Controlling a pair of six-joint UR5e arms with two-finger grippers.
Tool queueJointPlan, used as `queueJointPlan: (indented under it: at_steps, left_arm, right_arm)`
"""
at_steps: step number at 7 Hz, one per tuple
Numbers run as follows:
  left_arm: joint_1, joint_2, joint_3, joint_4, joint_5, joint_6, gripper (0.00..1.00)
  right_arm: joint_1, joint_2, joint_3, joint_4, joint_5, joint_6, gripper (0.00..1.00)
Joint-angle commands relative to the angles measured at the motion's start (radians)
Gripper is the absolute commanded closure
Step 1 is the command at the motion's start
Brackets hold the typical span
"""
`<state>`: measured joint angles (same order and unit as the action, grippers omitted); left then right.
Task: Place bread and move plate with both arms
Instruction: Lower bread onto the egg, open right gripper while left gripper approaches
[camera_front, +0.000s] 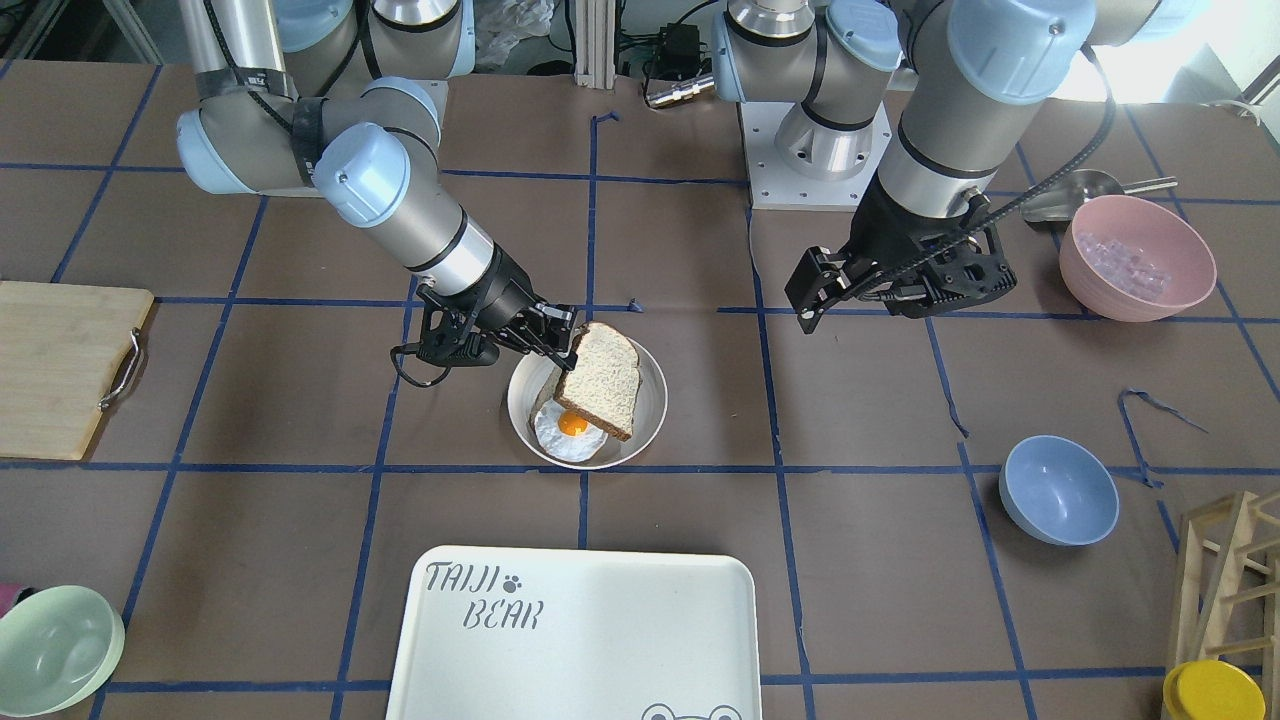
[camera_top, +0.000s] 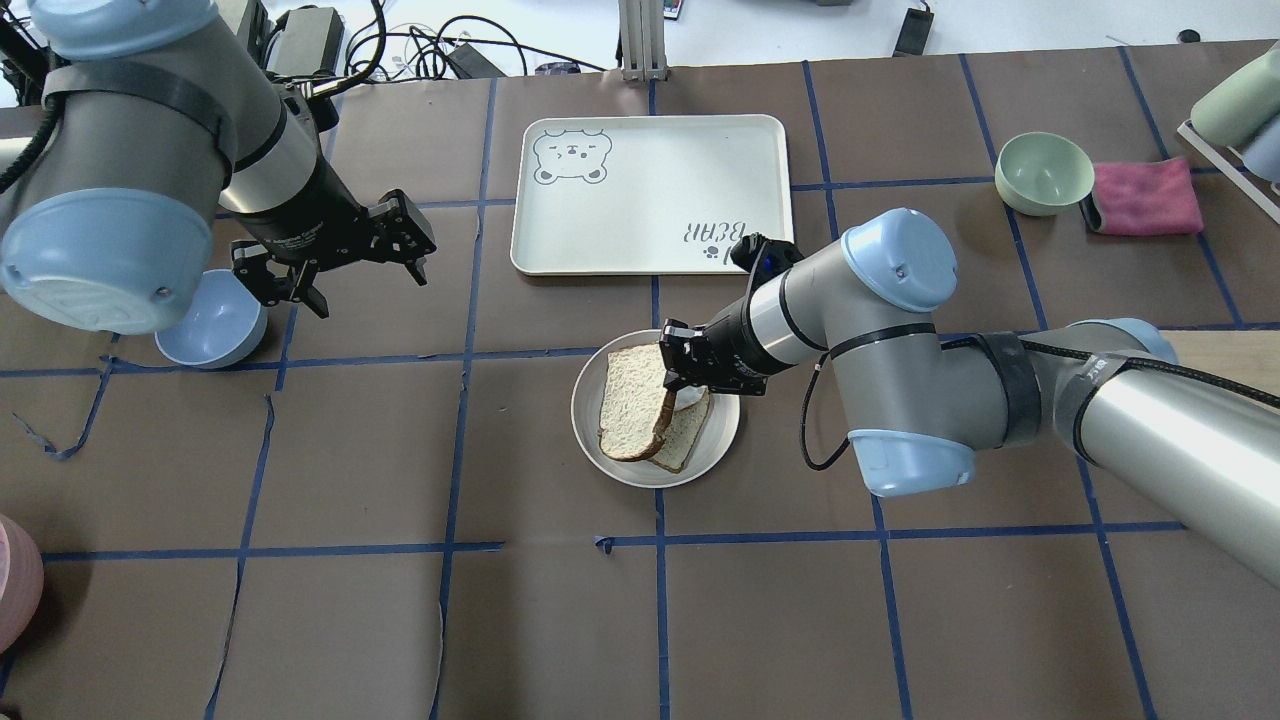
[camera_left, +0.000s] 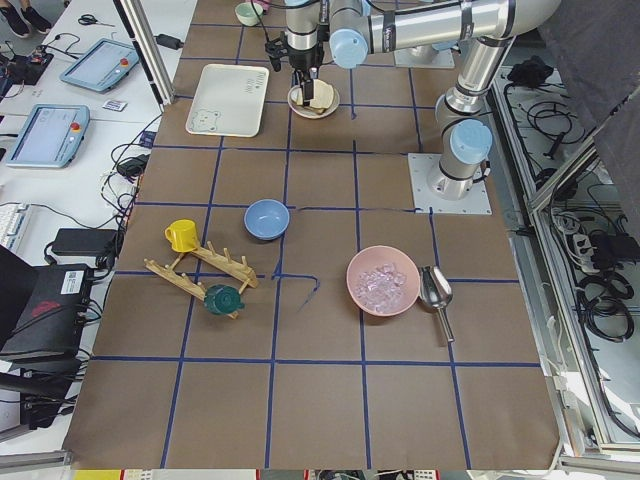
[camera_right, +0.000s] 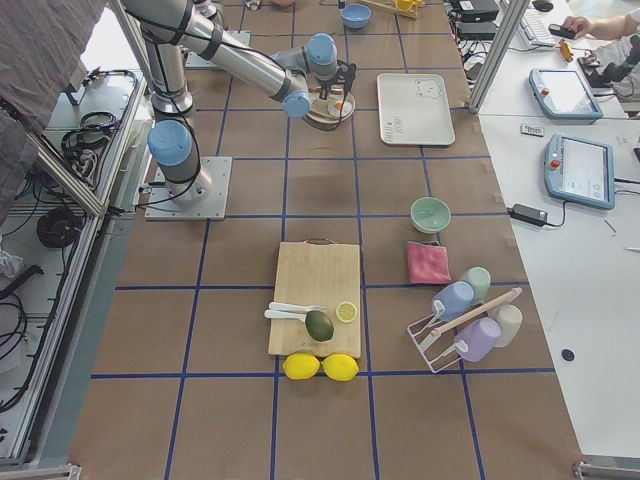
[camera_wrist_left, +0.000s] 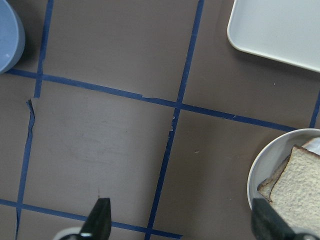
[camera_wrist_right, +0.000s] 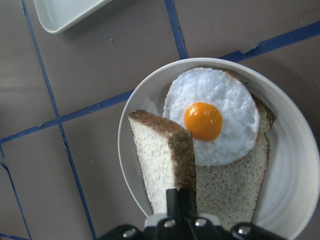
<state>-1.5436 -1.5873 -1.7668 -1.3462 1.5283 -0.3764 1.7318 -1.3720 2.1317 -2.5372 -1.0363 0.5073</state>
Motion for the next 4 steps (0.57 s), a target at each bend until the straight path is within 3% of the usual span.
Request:
queueJointPlan:
  at_steps: [1,2,4]
  left_arm:
    - [-0.001,-0.022,-0.020,0.006,-0.098,-0.276,0.03]
    - [-0.003,-0.029,-0.057,0.021,-0.103,-0.321,0.05]
    - [-0.018,-0.046,-0.196,0.233,-0.193,-0.381,0.05]
  right_arm:
    - [0.000,0.005,-0.001,-0.002,-0.001,-0.003,1.00]
    - [0.000,0.005,-0.001,-0.003,-0.014,0.007,0.82]
    - [-0.005,0.004,-0.006,-0.003,-0.056,-0.001,0.45]
